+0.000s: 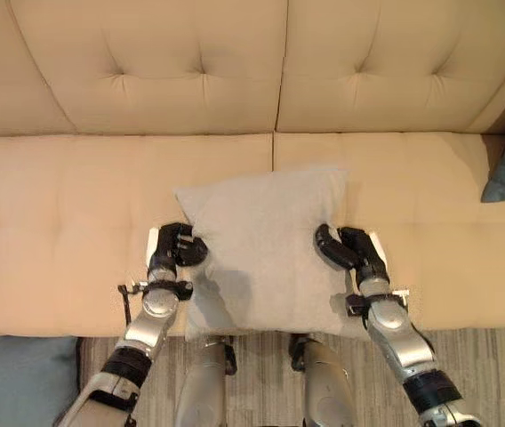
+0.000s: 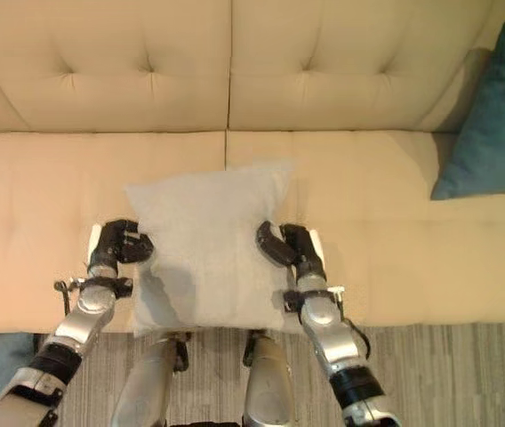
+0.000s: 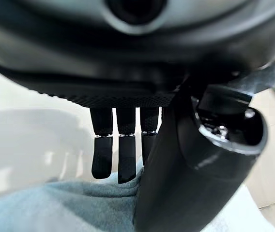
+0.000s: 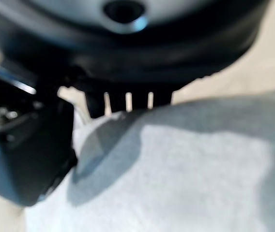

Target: Pick up all the scattered cushions and arrange them neatly on the sofa.

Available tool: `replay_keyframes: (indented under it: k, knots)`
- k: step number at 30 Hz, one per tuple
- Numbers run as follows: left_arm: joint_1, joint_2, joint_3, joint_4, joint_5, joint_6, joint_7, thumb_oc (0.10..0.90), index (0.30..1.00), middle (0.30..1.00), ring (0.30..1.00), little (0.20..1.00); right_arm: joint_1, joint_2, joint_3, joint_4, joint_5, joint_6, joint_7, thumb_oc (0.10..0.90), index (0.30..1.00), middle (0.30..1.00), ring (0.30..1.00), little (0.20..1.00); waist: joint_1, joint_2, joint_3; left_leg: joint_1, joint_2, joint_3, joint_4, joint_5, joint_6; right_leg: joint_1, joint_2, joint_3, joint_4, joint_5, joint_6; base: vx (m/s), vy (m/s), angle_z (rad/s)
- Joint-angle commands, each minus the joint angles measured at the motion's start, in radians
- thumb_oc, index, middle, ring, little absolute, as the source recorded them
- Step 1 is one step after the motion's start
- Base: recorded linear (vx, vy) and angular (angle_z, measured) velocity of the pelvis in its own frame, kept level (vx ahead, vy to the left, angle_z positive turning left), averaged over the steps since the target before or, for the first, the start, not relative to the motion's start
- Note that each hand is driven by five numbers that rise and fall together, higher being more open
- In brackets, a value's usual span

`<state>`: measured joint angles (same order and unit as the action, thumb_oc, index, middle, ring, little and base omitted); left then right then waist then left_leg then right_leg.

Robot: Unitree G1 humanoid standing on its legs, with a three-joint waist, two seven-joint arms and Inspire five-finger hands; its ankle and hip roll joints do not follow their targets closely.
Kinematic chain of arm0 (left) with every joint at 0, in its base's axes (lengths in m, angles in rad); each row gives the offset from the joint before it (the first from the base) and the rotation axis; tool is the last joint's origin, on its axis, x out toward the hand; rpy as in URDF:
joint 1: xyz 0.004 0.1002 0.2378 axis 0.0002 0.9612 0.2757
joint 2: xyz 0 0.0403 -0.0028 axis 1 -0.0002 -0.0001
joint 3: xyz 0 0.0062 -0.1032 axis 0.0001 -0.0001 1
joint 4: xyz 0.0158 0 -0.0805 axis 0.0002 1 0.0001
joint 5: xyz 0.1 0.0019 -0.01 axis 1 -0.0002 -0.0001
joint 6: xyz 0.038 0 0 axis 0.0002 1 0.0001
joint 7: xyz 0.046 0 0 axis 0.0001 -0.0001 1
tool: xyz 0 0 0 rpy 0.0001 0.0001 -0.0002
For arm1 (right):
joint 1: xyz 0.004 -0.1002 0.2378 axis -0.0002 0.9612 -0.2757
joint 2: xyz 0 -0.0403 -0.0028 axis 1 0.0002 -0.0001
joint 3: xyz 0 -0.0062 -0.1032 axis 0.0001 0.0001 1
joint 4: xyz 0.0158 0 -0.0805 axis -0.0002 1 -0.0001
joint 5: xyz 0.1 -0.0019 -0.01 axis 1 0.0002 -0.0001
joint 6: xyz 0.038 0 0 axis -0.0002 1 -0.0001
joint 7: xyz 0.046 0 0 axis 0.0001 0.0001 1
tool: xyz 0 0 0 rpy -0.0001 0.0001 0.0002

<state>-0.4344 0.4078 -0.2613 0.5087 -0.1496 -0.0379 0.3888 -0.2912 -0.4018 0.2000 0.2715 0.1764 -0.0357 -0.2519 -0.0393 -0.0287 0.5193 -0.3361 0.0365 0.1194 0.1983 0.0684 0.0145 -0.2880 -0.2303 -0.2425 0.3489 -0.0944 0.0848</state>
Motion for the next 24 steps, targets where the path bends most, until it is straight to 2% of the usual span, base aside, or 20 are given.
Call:
replay_keyframes:
  k: [1,4,5,7,8,11,14,18,22,24]
  knots:
    - [-0.195,0.038,-0.011,-0.182,0.094,-0.139,0.036,0.4,0.3,0.3,0.3,0.3,-0.147,-0.029,-0.018,-0.228,-0.034,-0.15,-0.042,0.4,0.3,0.3,0.3,0.3,-0.005,0.011,-0.057,-0.143,0.02,-0.027,0.177,-0.173,-0.039,-0.07,-0.038,0.053,0.067,-0.064,0.021,-0.08,0.043,0.08]
    - [-0.302,0.115,-0.004,-0.214,0.141,-0.143,0.08,0.4,0.3,0.3,0.3,0.3,-0.282,-0.082,-0.004,-0.235,-0.056,-0.163,-0.083,0.4,0.3,0.3,0.3,0.3,0.004,0.019,-0.061,-0.181,0.046,-0.011,0.192,-0.177,-0.047,-0.125,-0.043,0.05,0.094,-0.063,0.021,-0.05,0.024,-0.07]
    - [-0.396,0.179,-0.008,-0.239,0.252,-0.136,0.172,0.4,0.3,0.3,0.3,0.3,-0.378,-0.133,0.008,-0.241,-0.137,-0.166,-0.142,0.4,0.3,0.3,0.3,0.3,0.009,0.021,-0.057,-0.205,0.055,-0.012,0.214,-0.18,-0.05,-0.15,-0.047,0.047,0.115,-0.068,0.023,-0.04,-0.019,-0.2]
    - [-0.48,0.211,-0.011,-0.254,0.317,-0.124,0.253,0.4,0.3,0.3,0.3,0.3,-0.48,-0.179,0.008,-0.229,-0.211,-0.162,-0.219,0.4,0.3,0.3,0.3,0.3,0.008,0.022,-0.046,-0.24,0.06,-0.021,0.234,-0.186,-0.051,-0.18,-0.048,0.051,0.134,-0.076,0.025,-0.04,-0.015,-0.13]
    - [-0.49,0.211,-0.011,-0.251,0.319,-0.123,0.257,0.4,0.3,0.3,0.3,0.3,-0.493,-0.18,0.012,-0.222,-0.214,-0.162,-0.225,0.4,0.3,0.3,0.3,0.3,0.007,0.024,-0.042,-0.248,0.061,-0.021,0.24,-0.187,-0.051,-0.188,-0.048,0.052,0.139,-0.078,0.025,-0.02,-0.001,-0.03]
    - [-0.637,0.256,-0.02,-0.236,0.374,-0.091,0.348,0.4,0.3,0.3,0.3,0.3,-0.65,-0.216,0.005,-0.214,-0.304,-0.138,-0.347,0.4,0.3,0.3,0.3,0.3,0.003,0.032,-0.034,-0.306,0.06,-0.033,0.263,-0.189,-0.053,-0.248,-0.043,0.063,0.175,-0.093,0.023,0.0,-0.013,-0.01]
    - [-0.747,0.31,-0.041,-0.22,0.409,-0.078,0.387,0.4,0.3,0.3,0.3,0.3,-0.751,-0.242,-0.016,-0.217,-0.392,-0.109,-0.436,0.4,0.3,0.3,0.3,0.3,-0.005,0.036,-0.033,-0.348,0.06,-0.041,0.272,-0.188,-0.057,-0.293,-0.038,0.075,0.2,-0.101,0.019,0.02,-0.045,-0.01]
    - [-0.811,0.341,-0.041,-0.237,0.418,-0.089,0.419,0.4,0.3,0.3,0.3,0.3,-0.812,-0.25,-0.05,-0.212,-0.461,-0.085,-0.522,0.4,0.3,0.3,0.3,0.3,-0.019,0.049,-0.046,-0.373,0.062,-0.045,0.261,-0.182,-0.059,-0.332,-0.021,0.094,0.208,-0.115,0.012,0.06,-0.051,0.04]
    - [-0.88,0.359,-0.072,-0.208,0.415,-0.091,0.423,0.4,0.3,0.3,0.3,0.3,-0.889,-0.266,-0.02,-0.13,-0.469,-0.071,-0.566,0.4,0.3,0.3,0.3,0.3,-0.022,0.054,-0.057,-0.376,0.064,-0.047,0.229,-0.172,-0.065,-0.339,-0.01,0.093,0.184,-0.11,0.011,0.04,-0.05,0.0]
    - [-0.915,0.337,-0.1,-0.145,0.389,-0.091,0.424,0.4,0.3,0.3,0.3,0.3,-0.942,-0.283,0.014,-0.053,-0.487,-0.045,-0.592,0.4,0.3,0.3,0.3,0.3,-0.023,0.057,-0.056,-0.377,0.064,-0.048,0.209,-0.163,-0.069,-0.34,-0.006,0.092,0.165,-0.106,0.012,0.02,-0.072,-0.02]
